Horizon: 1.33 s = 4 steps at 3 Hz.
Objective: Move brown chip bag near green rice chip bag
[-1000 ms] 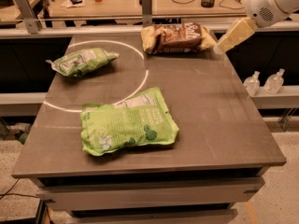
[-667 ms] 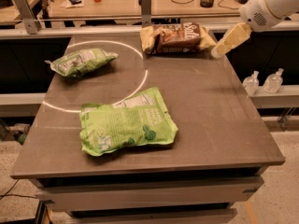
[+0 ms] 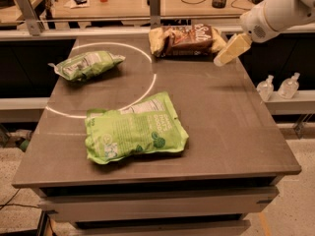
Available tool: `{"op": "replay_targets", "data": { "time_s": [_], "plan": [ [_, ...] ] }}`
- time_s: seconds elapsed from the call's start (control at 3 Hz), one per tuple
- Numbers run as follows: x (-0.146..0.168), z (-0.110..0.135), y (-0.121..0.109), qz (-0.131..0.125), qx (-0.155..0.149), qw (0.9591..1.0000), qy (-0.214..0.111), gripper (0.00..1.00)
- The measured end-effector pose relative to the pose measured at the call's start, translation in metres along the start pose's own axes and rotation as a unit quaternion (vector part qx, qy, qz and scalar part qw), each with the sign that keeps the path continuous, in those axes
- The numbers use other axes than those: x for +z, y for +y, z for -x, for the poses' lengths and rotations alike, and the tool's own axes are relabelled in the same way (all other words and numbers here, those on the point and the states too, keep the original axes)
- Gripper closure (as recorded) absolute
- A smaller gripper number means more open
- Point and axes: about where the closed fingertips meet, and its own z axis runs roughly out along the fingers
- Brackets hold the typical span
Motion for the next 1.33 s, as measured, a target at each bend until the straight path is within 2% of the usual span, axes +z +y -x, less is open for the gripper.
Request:
{"op": "replay_targets", "data": {
  "time_s": [0.33,0.67,1.33],
  "plan": [
    [0.033,0.004,-0.008,0.004,-0.008,0.9998,-0.018,0.0],
    [0.062,0.013,-0.011,0.016,-0.002,0.9993,-0.035,0.0],
    [0.097,0.028,-0.011,0.047,0.006,0.9975,-0.052,0.0]
  ]
}}
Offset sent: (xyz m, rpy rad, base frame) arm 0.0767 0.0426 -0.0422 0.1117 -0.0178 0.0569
